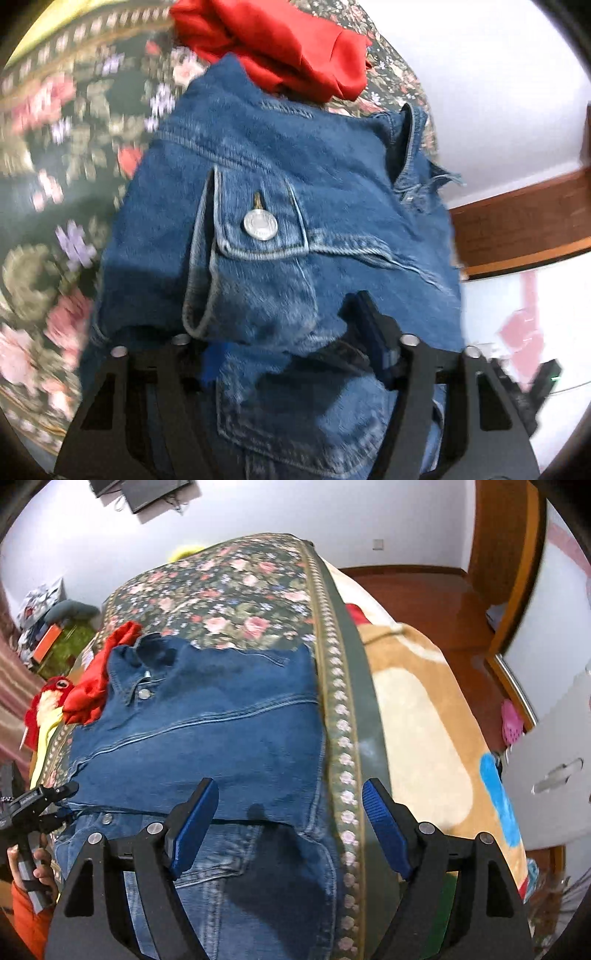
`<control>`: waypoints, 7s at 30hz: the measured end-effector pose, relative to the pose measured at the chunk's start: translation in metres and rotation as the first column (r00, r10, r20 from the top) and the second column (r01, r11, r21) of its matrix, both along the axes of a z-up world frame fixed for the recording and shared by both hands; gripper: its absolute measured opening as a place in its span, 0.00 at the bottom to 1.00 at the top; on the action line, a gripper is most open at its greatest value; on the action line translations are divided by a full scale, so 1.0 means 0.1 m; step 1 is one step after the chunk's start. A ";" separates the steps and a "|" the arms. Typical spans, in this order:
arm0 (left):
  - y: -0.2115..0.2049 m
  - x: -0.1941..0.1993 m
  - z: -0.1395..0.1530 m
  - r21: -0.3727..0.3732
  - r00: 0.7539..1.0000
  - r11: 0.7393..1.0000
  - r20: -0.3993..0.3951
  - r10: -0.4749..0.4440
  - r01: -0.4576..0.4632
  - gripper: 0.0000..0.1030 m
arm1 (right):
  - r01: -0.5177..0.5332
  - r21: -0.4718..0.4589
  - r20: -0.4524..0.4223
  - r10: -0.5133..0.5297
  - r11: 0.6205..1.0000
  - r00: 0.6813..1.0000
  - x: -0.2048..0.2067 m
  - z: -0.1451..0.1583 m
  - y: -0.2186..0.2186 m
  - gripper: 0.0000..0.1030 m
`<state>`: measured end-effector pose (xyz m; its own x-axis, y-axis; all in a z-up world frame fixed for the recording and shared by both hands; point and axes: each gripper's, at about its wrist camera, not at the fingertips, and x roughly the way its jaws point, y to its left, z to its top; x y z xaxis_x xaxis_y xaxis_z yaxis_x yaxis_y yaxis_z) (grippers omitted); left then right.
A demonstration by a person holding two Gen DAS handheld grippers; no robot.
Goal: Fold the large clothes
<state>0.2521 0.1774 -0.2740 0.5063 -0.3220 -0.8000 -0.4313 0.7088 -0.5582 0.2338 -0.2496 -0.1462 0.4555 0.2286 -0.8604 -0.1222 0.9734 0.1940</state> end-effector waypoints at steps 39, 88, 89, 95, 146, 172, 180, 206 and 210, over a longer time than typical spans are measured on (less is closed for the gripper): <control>0.21 -0.19 0.26 0.559 0.994 0.822 -0.074 -0.079 0.107 0.86 | -0.095 -0.091 -0.094 0.087 0.991 0.992 0.09 -0.36 0.31 0.76; 0.49 1.13 0.94 0.458 0.959 0.881 0.177 -0.220 0.117 0.07 | -0.046 0.242 0.023 0.042 0.969 0.999 1.40 0.05 0.26 0.07; 0.44 1.13 1.03 0.468 0.953 0.876 0.196 -0.230 0.115 0.07 | -0.054 0.263 0.038 0.045 0.963 0.998 1.41 0.14 0.24 0.07; 0.28 1.19 1.51 0.472 0.901 0.872 0.310 -0.303 0.131 0.07 | -0.077 0.293 0.123 0.042 0.953 0.992 1.48 0.51 0.20 0.07; -0.14 1.01 1.58 0.674 0.921 0.712 0.124 -0.370 0.195 0.74 | -0.149 -0.091 0.309 0.170 0.985 0.936 0.87 0.88 0.85 0.82; -0.26 -0.49 0.67 0.437 0.950 0.856 0.009 -0.311 0.276 0.86 | -0.123 -0.001 -0.009 0.123 0.992 0.992 -0.45 0.00 0.25 0.83; 0.12 -0.81 0.02 0.159 0.974 0.962 -0.080 -0.211 0.221 0.86 | -0.031 0.182 -0.207 0.069 0.983 0.976 -0.52 -0.46 0.02 0.83; 0.04 -0.51 0.47 0.023 0.979 0.986 0.115 -0.166 0.165 0.14 | -0.084 0.385 -0.065 0.118 0.919 0.991 -0.22 -0.18 0.07 0.15; 0.13 -0.38 0.85 0.043 0.961 0.984 0.213 -0.176 0.171 0.11 | -0.129 0.393 0.029 0.128 0.911 0.991 -0.12 0.14 0.08 0.14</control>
